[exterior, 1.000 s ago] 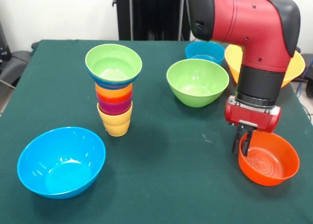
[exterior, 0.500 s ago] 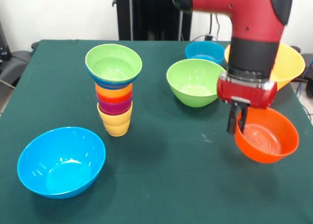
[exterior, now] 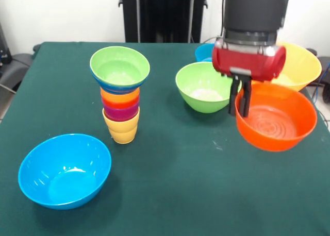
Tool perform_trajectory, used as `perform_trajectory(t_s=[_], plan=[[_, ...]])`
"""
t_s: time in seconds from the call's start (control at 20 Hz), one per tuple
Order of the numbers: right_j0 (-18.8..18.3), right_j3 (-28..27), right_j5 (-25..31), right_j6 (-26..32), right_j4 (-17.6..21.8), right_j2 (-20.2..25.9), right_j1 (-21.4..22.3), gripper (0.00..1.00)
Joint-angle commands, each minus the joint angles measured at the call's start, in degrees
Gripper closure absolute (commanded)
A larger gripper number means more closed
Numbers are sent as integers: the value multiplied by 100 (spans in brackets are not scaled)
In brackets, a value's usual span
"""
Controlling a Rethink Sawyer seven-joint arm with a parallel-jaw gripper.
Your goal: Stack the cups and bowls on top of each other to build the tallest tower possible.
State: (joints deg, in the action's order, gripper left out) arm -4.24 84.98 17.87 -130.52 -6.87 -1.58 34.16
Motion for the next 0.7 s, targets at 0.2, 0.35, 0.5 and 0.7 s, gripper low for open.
perform_trajectory(t_s=[0.2, 0.35, 0.5, 0.7], plan=[[-319, 564, 1248, 414, 34, 1114, 834, 100], [-404, 664, 1569, 513, 94, 1105, 1061, 100], [-546, 865, 1786, 691, 167, 1111, 1310, 100], [-762, 1195, 1817, 944, 334, 1127, 1587, 100]])
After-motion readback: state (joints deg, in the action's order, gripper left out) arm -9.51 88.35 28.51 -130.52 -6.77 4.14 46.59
